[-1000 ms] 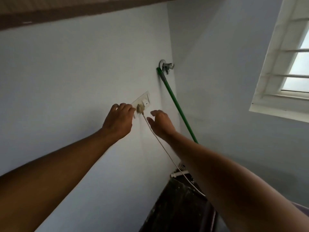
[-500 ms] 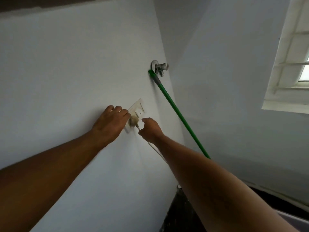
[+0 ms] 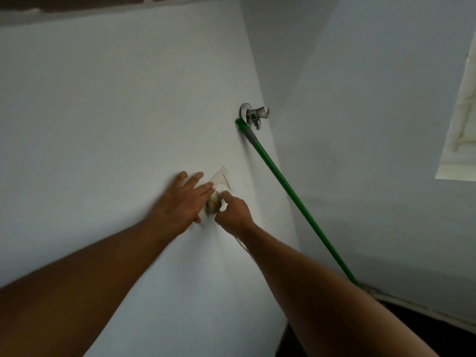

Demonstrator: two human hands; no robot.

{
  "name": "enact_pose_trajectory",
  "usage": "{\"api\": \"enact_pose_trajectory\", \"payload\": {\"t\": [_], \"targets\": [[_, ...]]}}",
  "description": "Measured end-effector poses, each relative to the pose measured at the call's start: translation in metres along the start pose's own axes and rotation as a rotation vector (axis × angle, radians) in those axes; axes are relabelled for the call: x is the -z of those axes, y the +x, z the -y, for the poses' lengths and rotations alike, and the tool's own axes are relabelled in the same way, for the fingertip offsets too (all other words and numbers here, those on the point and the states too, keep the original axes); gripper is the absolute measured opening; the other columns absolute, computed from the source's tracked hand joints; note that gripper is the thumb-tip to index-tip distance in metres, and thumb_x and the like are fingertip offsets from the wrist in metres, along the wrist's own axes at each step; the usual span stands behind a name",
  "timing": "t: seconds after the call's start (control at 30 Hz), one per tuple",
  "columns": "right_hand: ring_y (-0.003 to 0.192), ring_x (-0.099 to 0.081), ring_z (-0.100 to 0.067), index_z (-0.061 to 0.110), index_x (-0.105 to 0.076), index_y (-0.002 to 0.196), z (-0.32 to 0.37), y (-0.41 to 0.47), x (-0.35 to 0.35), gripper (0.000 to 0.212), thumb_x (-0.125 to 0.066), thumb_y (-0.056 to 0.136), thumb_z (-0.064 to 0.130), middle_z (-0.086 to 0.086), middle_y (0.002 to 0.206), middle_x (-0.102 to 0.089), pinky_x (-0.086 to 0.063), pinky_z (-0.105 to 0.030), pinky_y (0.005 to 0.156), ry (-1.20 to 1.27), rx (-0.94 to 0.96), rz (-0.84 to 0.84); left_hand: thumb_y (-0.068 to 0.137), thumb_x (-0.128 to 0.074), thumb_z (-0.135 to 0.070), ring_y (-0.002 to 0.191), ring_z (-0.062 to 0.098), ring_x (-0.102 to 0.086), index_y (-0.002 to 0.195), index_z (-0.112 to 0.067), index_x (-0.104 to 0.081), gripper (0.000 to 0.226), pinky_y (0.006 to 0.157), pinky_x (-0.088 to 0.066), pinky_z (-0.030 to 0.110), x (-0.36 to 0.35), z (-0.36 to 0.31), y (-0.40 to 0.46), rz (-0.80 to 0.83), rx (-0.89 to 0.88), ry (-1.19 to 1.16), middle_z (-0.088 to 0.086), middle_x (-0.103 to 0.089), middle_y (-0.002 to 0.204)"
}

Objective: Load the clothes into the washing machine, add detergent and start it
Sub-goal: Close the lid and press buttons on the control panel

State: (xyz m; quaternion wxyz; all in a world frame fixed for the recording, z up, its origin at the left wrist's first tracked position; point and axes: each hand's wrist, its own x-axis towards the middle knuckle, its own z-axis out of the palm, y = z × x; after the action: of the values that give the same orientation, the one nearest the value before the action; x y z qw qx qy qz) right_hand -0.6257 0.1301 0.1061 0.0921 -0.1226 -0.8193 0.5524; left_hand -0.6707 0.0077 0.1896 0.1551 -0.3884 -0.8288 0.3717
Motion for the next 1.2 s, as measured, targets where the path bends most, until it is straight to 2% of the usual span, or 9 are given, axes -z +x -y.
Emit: {"api": "enact_pose_trajectory", "payload": {"t": [0.17, 0.3, 0.4, 0.47, 0.57, 0.73, 0.87, 1.03, 1.2], "targets": [[0.131, -0.038, -0.030, 0.013, -0.044, 0.139, 0.005, 0.005, -0.003, 0.046, -0.052, 0.096, 0.025, -0.011, 0.138, -0.052, -0.039, -0.048, 0.105, -0.161, 0.019, 0.054, 0.088, -0.064, -0.048, 0.153, 0.023, -0.006, 0.155, -0.021, -0.026, 0.082, 0.115, 0.000, 0.044, -0.010, 0.002, -0.003, -0.065, 0.000, 0.000, -0.005, -0.020, 0.164], [0.133, -0.035, -0.030, 0.014, -0.039, 0.144, 0.003, 0.001, 0.004, 0.052, -0.053, 0.095, 0.026, -0.011, 0.140, -0.050, -0.035, -0.046, 0.106, -0.212, 0.008, 0.107, 0.091, -0.061, -0.047, 0.149, 0.020, -0.022, 0.152, -0.021, -0.032, 0.072, 0.116, -0.016, 0.044, 0.001, -0.005, 0.001, -0.079, 0.036, -0.006, -0.005, -0.030, 0.160], [0.135, -0.033, -0.029, 0.019, -0.040, 0.146, 0.002, -0.005, 0.014, 0.054, -0.053, 0.095, 0.030, -0.008, 0.144, -0.050, -0.032, -0.044, 0.105, -0.252, 0.041, 0.067, 0.071, -0.085, -0.028, 0.111, 0.027, -0.060, 0.124, -0.015, -0.064, 0.058, 0.088, -0.043, 0.039, 0.000, -0.008, 0.003, -0.193, 0.029, -0.049, 0.004, -0.067, 0.121], [0.135, -0.034, -0.028, 0.019, -0.038, 0.148, 0.004, -0.012, 0.019, 0.056, -0.054, 0.096, 0.032, -0.006, 0.145, -0.049, -0.032, -0.043, 0.105, -0.264, 0.069, 0.028, 0.066, -0.085, -0.017, 0.090, 0.027, -0.062, 0.109, -0.013, -0.068, 0.046, 0.073, -0.046, 0.036, 0.001, -0.009, 0.002, -0.248, 0.042, -0.084, 0.004, -0.069, 0.099], [0.132, -0.039, -0.029, 0.015, -0.039, 0.146, 0.012, -0.024, 0.033, 0.055, -0.053, 0.094, 0.017, -0.010, 0.143, -0.049, -0.034, -0.041, 0.108, -0.254, 0.103, -0.006, 0.061, -0.085, -0.011, 0.082, 0.029, -0.061, 0.102, -0.010, -0.069, 0.044, 0.066, -0.045, 0.035, 0.016, -0.011, -0.003, -0.299, 0.060, -0.128, 0.006, -0.068, 0.090], [0.105, -0.049, -0.032, 0.004, -0.055, 0.112, 0.024, -0.043, 0.051, 0.027, -0.050, 0.086, 0.005, -0.015, 0.110, -0.061, -0.049, -0.043, 0.082, -0.321, 0.191, -0.079, 0.066, -0.085, -0.019, 0.090, 0.028, -0.060, 0.116, -0.009, -0.065, 0.055, 0.074, -0.047, 0.038, 0.024, -0.012, -0.013, -0.305, 0.119, -0.268, 0.008, -0.068, 0.105], [0.080, -0.051, -0.028, 0.005, -0.050, 0.082, 0.024, -0.056, 0.062, 0.014, -0.042, 0.083, -0.006, -0.013, 0.087, -0.057, -0.041, -0.036, 0.059, -0.440, 0.241, -0.156, 0.083, -0.076, -0.030, 0.101, 0.031, -0.060, 0.123, -0.006, -0.063, 0.049, 0.081, -0.049, 0.041, 0.042, -0.026, -0.027, -0.320, 0.171, -0.416, 0.012, -0.067, 0.118], [0.098, -0.055, -0.031, 0.000, -0.065, 0.104, 0.019, -0.078, 0.093, 0.028, -0.042, 0.089, 0.002, -0.016, 0.105, -0.066, -0.051, -0.044, 0.084, -0.595, 0.348, -0.235, 0.087, -0.072, -0.027, 0.108, 0.029, -0.058, 0.125, -0.009, -0.061, 0.044, 0.087, -0.048, 0.041, 0.078, -0.055, -0.049, -0.389, 0.219, -0.608, 0.011, -0.064, 0.123], [0.103, -0.055, -0.032, -0.001, -0.067, 0.107, 0.015, -0.124, 0.129, 0.026, -0.048, 0.091, 0.006, -0.016, 0.107, -0.063, -0.052, -0.045, 0.084, -0.643, 0.365, -0.310, 0.089, -0.069, -0.026, 0.112, 0.031, -0.058, 0.122, -0.012, -0.063, 0.036, 0.092, -0.049, 0.044, 0.110, -0.091, -0.079, -0.400, 0.295, -0.756, 0.010, -0.065, 0.124]]}}
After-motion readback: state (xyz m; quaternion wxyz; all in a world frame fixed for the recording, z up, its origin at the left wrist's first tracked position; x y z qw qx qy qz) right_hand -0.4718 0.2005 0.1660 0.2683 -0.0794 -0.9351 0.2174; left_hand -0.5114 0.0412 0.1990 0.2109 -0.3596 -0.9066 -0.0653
